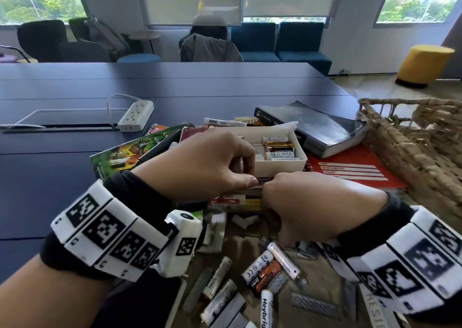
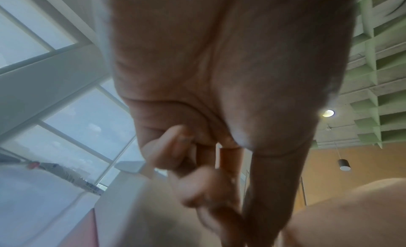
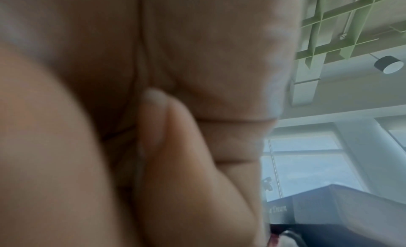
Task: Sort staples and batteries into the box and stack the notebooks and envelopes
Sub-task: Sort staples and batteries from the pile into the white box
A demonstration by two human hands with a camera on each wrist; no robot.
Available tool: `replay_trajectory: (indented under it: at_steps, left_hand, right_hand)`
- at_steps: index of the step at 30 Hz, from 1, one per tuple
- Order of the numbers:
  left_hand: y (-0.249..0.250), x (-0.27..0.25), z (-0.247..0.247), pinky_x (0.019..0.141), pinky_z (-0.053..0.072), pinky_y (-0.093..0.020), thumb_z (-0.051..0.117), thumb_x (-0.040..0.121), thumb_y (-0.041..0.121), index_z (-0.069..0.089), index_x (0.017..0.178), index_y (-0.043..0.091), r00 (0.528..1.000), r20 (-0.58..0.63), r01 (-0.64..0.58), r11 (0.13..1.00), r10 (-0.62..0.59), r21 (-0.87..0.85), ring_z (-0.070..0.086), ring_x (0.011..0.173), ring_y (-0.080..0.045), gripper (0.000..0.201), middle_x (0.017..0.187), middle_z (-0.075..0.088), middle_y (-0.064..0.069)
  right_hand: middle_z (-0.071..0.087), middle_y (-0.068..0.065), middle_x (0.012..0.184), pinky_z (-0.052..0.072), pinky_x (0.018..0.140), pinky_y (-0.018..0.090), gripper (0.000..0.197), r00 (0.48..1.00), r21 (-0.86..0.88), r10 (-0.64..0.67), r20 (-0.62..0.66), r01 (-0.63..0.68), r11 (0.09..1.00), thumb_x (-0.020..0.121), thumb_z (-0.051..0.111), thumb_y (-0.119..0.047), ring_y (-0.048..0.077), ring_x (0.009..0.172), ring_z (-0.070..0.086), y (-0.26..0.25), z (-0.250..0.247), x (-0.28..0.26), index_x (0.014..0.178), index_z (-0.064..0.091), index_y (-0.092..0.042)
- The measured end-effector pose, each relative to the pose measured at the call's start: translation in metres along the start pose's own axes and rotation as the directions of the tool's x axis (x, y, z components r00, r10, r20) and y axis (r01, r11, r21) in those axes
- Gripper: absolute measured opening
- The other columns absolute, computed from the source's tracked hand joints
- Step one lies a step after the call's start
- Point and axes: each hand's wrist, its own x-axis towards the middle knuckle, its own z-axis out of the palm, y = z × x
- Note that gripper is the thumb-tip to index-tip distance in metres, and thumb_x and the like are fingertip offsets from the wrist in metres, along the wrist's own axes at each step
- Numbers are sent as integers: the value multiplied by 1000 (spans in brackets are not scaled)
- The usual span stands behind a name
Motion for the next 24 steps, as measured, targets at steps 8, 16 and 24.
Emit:
replay_trajectory:
  at_steps: [8, 16, 24]
  left_hand:
    - [2, -2, 12, 66, 52, -35, 84, 77, 28, 74, 90, 23, 951, 307, -64, 994, 36, 83, 62, 69, -14, 17, 76, 69, 5]
    - [-5, 1, 18, 65, 55, -40, 80, 73, 35, 70, 93, 20, 928, 369, -57, 965, -42, 254, 63, 72, -15, 27, 84, 66, 2]
    - [6, 5, 20, 62, 50, -39, 75, 76, 23, 36, 61, 28, 922, 382, -97, 917, -63, 386, 56, 72, -24, 42, 88, 58, -2]
  right_hand:
    - [65, -9, 72, 44, 57, 20, 15, 996, 380, -37, -83, 67, 923, 77, 77, -30, 5, 66, 61, 19, -9, -2, 78, 63, -30]
    - [61, 1, 66, 48, 58, 37, 19, 966, 514, -55, -254, 183, 838, 73, 76, -23, 16, 63, 58, 28, -5, 1, 74, 61, -12]
    - [55, -4, 62, 44, 55, 31, 24, 971, 515, -17, -238, 141, 846, 73, 78, -24, 11, 58, 53, 28, -3, 2, 72, 56, -13]
